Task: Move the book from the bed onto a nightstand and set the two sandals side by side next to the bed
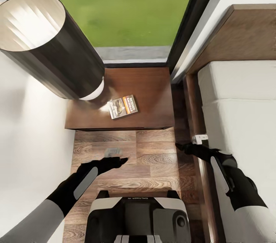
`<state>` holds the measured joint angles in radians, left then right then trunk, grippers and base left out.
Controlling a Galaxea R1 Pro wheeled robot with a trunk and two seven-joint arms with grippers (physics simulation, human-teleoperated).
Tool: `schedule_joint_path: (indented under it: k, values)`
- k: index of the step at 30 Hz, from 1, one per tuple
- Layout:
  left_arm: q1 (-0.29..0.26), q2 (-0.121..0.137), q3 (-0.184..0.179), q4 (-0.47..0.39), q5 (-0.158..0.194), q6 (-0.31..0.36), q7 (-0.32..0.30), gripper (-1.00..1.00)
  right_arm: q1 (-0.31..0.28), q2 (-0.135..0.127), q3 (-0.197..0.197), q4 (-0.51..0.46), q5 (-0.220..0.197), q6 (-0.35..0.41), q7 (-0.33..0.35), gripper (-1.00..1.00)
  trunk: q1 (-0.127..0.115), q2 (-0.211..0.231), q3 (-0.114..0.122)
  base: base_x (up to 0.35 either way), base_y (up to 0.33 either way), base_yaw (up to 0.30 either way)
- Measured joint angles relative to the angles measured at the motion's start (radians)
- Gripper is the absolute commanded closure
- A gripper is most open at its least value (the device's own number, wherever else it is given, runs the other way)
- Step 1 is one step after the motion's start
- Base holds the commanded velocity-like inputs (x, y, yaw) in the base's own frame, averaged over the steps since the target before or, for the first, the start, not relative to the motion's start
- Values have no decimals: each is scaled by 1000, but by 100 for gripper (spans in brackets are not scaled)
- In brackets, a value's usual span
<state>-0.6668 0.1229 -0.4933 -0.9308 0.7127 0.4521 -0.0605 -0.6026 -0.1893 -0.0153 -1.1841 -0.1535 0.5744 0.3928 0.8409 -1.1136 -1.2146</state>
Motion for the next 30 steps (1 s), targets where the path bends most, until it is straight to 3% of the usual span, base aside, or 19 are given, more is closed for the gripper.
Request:
schedule_joint_path:
  k: [5, 14, 30]
  values:
    - [0, 1, -3, 48, -2, -19, 33, -100, 0, 0, 15, 38, -1, -34, -57, -100, -19, 35, 16, 0, 0, 0]
    - [0, -6, -7, 103, -3, -45, 37, -100, 0, 1, 43, 47, -3, -38, -92, -100, -54, 98, 44, 0, 0, 0]
    - [0, -4, -7, 104, -4, -45, 70, -100, 3, -1, 43, 79, -3, -39, -96, -100, -115, 210, 114, 0, 0, 0]
